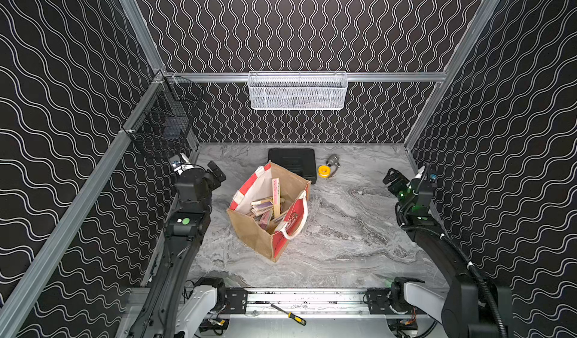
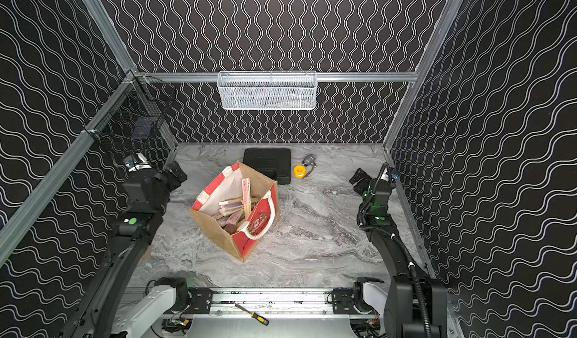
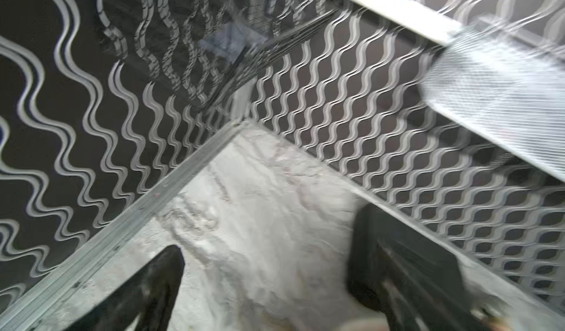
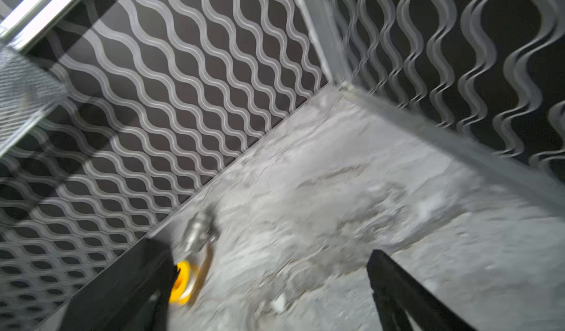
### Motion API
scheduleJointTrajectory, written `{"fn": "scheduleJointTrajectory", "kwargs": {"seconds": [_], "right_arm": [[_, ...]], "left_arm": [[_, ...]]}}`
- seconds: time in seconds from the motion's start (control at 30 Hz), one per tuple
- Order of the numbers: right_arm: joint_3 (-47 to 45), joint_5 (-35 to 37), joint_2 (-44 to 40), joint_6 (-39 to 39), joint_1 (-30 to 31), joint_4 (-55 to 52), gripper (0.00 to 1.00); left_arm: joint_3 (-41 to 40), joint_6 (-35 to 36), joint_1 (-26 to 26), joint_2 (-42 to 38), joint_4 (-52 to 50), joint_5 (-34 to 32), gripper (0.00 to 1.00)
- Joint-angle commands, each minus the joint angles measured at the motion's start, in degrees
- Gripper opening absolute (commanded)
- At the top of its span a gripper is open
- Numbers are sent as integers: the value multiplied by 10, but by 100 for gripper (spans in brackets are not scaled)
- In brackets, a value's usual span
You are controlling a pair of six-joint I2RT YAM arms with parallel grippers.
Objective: Take out the folding fans from the tote bags
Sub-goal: Adjust the canvas bag at the center of the board.
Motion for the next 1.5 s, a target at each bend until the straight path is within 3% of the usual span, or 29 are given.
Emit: {"fn": "scheduleJointTrajectory", "kwargs": {"seconds": [0.0, 0.1, 0.2, 0.3, 0.4, 0.6, 0.73, 0.97, 1.17, 1.27, 1.47], "right_arm": [[28, -112, -5, 57, 0, -106, 93], [75, -170, -4, 85, 0, -202, 84], [107, -278, -4, 111, 21, -249, 77], [152, -306, 2, 136, 95, -304, 76], [210, -283, 16, 148, 200, -357, 79], [264, -263, 64, 219, 351, -354, 81], [307, -209, 105, 238, 431, -367, 81], [373, -162, 193, 245, 509, -399, 81], [409, -137, 242, 245, 529, -424, 77], [420, -139, 255, 242, 533, -432, 68], [416, -143, 261, 231, 536, -432, 35]], "left_arm": [[86, 44, 4, 20, -111, 174, 96], [189, 87, 4, 59, -213, 267, 89], [234, 118, 4, 77, -275, 345, 87], [226, 137, 4, 76, -289, 421, 84], [210, 153, 4, 74, -294, 455, 84], [205, 177, 3, 95, -313, 459, 83], [211, 185, 0, 127, -314, 444, 83], [226, 206, -40, 179, -331, 363, 80], [240, 220, -70, 217, -344, 303, 79], [243, 224, -78, 229, -349, 285, 77], [243, 228, -92, 242, -348, 289, 76]]}}
